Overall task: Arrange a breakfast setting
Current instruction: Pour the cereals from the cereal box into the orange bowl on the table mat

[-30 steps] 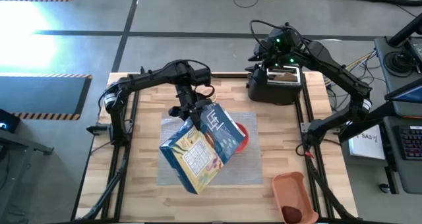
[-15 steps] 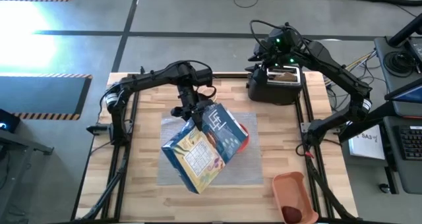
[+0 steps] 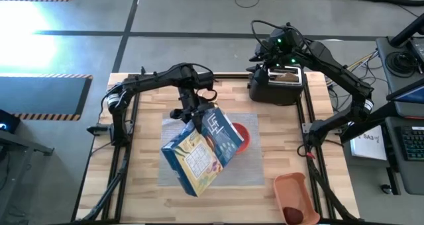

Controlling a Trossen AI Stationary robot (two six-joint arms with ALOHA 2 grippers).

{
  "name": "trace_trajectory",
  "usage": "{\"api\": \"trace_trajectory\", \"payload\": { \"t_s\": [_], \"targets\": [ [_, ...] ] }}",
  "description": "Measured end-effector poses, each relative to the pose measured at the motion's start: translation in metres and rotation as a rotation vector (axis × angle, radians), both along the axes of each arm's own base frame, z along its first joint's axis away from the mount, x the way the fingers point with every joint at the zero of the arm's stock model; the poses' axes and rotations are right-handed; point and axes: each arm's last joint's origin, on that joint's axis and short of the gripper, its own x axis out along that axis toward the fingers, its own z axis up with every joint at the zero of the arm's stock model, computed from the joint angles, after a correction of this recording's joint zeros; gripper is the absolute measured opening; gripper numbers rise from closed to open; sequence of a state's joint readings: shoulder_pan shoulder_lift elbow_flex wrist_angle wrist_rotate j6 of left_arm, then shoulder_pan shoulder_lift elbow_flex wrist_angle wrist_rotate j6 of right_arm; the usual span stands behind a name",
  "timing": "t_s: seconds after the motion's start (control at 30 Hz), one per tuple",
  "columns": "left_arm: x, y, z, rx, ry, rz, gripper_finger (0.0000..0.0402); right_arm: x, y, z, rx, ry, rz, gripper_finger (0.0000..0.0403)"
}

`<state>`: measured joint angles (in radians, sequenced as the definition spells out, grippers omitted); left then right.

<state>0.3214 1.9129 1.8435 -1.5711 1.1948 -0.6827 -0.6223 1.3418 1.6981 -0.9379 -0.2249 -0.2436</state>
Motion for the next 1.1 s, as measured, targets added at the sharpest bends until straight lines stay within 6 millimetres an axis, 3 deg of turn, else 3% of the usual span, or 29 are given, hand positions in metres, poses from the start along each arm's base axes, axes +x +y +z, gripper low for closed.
{"api": "trace_trajectory", "payload": {
  "t_s": [1.1],
  "targets": [
    [0.0046, -0.0007, 0.0009, -0.040, 0.053, 0.036, 0.0068, 0.0001, 0.0001, 0.0000, 0.001, 0.000, 0.001, 0.0203]
  ]
}}
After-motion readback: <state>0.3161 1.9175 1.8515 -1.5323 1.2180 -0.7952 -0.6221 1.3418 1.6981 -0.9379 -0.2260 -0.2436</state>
